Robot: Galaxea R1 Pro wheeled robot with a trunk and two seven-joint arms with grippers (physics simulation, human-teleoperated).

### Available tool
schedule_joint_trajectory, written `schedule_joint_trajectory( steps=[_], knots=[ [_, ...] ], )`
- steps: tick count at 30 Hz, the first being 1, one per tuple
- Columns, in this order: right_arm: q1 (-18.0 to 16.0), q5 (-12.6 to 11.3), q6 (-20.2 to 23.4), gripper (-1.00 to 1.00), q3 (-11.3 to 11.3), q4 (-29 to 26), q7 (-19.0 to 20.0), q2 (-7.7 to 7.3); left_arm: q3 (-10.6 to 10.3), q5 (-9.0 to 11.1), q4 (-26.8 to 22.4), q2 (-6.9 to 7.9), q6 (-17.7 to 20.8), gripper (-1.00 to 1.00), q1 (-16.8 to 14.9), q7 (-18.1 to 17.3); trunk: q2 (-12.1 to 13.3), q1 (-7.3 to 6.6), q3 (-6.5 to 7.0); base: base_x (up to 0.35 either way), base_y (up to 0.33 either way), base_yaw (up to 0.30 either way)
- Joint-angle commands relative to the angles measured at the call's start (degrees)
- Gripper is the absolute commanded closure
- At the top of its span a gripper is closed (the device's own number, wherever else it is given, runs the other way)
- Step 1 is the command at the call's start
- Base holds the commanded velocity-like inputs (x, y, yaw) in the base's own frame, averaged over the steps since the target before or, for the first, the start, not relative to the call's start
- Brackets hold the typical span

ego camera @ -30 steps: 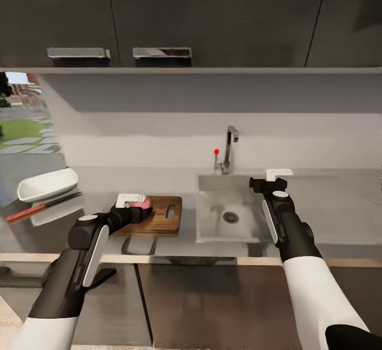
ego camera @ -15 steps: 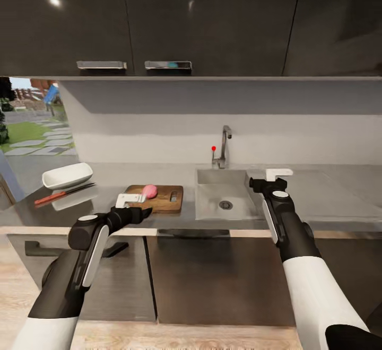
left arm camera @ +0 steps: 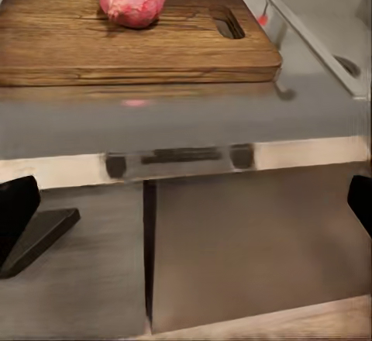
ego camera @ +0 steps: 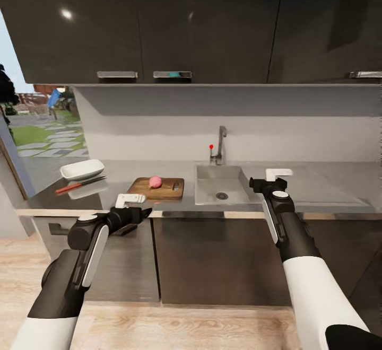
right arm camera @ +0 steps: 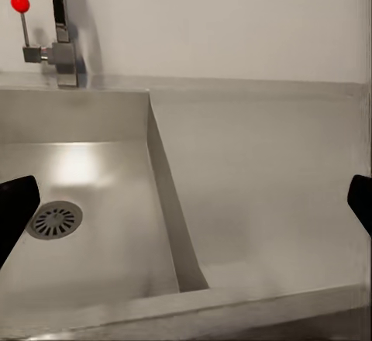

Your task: In the kitchen, take the Vidalia onion out of the sink, dice it on the chopping board with the paring knife, put the diced onion into the bowl on the countertop, then place both the paring knife and the chopping board into the sink.

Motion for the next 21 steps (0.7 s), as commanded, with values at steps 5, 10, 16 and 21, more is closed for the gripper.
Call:
schedule_joint_trajectory(
  steps=[5,10,16,21],
  knots=[
    [0.0,0.5,0.4,-1.0,-0.1,-0.1,0.2,0.05,0.0,0.3,0.0,0.48,0.3,-1.0,0.0,0.1,0.0,-0.04,0.39,-0.334,0.0,0.0],
    [0.0,0.5,0.4,-1.0,-0.1,0.0,0.2,0.04,-0.1,0.3,0.0,0.56,0.3,-1.0,0.0,0.1,0.0,-0.04,0.84,-0.319,0.0,0.0],
    [0.0,0.5,0.2,-1.0,-0.1,1.4,0.3,0.0,-0.5,0.4,0.1,0.72,0.2,-1.0,0.0,0.1,0.0,-0.04,1.19,-0.085,0.0,0.0],
    [0.0,0.5,-3.8,-1.0,-0.1,5.4,0.2,-0.14,-0.8,0.5,0.5,0.76,-0.2,-1.0,0.0,-0.1,0.0,-0.04,1.22,-0.008,0.0,0.0]
  ],
)
